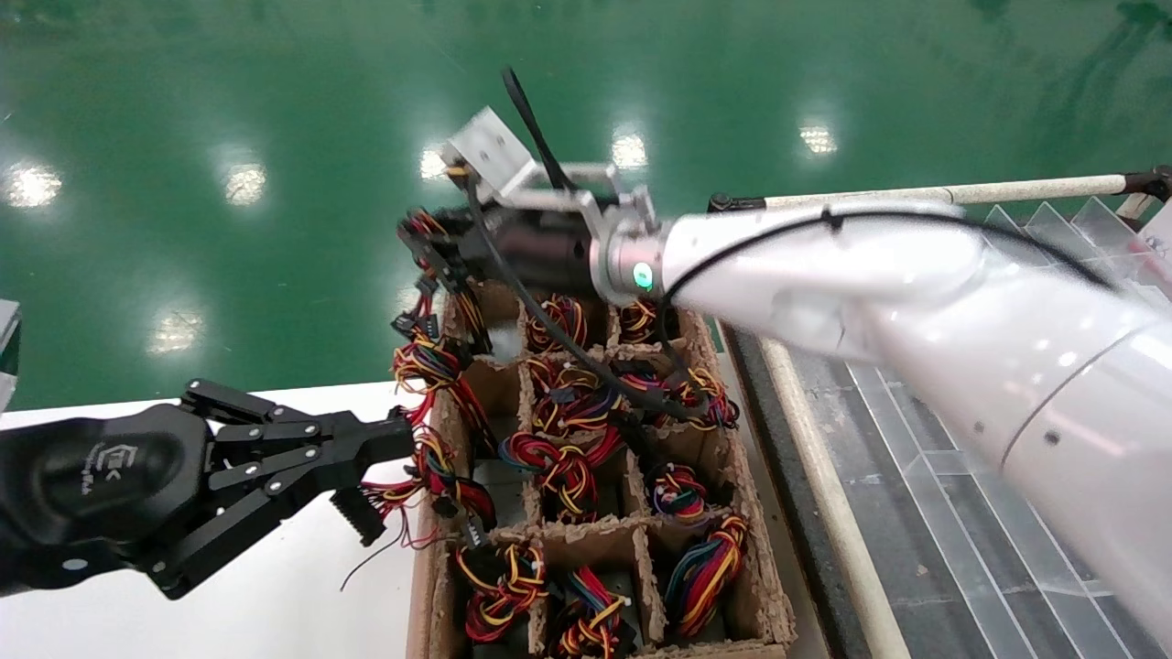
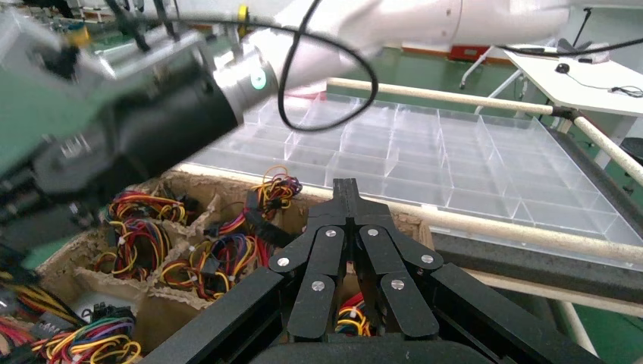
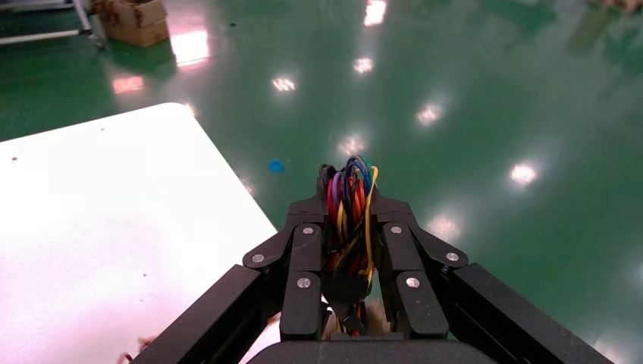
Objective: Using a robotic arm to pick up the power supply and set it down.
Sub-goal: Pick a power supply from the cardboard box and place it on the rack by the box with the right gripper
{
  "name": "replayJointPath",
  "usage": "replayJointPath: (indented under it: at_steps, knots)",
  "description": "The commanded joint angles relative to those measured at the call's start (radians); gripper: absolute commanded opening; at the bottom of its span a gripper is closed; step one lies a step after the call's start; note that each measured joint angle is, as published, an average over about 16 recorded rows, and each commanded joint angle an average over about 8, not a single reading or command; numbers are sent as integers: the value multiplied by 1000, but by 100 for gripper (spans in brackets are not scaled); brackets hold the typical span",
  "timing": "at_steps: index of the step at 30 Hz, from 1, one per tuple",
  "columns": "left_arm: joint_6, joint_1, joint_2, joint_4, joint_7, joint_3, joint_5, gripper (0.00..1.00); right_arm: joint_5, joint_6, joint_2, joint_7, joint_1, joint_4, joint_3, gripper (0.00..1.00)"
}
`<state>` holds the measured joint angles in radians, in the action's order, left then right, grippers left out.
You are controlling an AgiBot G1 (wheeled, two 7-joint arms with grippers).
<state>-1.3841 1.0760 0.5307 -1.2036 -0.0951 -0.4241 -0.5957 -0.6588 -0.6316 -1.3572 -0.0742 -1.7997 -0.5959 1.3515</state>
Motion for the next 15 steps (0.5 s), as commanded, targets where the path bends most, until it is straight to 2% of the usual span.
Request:
replayJointPath:
  at_steps: [1, 4, 10, 15]
  knots:
    - [0, 0, 0, 0, 0, 0, 0, 0, 1, -15, 1, 19, -21, -3, 2, 0]
    - [0, 0, 0, 0, 0, 0, 0, 0, -4, -97, 13, 64, -73, 3, 2, 0]
    - [0, 0, 0, 0, 0, 0, 0, 0, -20, -310, 47, 175, -193, 68, -4, 0]
    - [0, 0, 0, 0, 0, 0, 0, 0, -62, -408, 57, 265, -289, 149, 4, 0]
